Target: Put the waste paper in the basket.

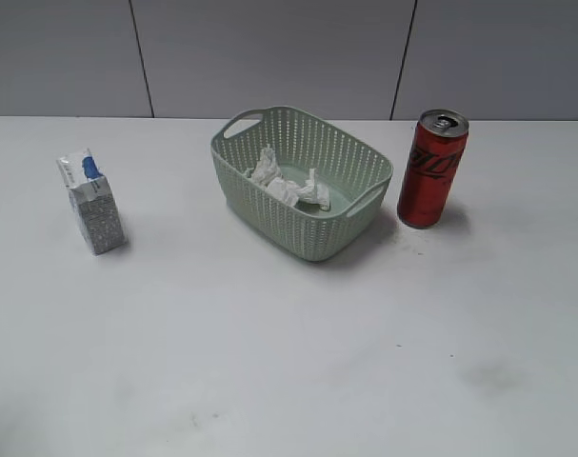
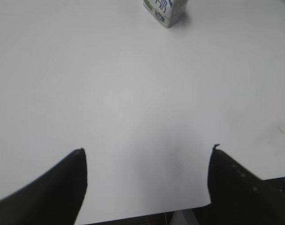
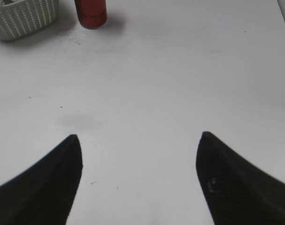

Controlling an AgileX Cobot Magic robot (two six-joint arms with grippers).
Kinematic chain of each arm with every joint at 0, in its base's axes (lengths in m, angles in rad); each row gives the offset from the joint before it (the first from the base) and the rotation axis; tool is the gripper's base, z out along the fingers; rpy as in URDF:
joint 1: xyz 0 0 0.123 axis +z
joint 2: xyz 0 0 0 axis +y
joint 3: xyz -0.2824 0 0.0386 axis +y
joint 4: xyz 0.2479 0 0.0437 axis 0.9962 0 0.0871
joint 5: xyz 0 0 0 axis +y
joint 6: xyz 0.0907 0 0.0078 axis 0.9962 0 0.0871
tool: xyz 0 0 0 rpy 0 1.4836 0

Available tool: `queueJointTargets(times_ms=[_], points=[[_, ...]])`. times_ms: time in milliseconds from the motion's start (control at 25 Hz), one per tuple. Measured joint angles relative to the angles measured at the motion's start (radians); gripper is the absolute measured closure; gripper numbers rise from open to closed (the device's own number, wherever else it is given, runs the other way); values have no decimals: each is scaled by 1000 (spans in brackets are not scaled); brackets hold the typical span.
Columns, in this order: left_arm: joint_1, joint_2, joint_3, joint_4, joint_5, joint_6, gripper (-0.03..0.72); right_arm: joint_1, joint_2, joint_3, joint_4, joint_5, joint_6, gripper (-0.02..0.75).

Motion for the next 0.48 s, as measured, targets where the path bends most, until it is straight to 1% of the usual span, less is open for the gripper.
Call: queueJointTargets(times_ms=[240,480], points=[[0,-211,172,2,-54,-40,96,0,0,0,0,0,0,166],[0,-343,345,3,-84,-47,96,0,0,0,0,0,0,166]])
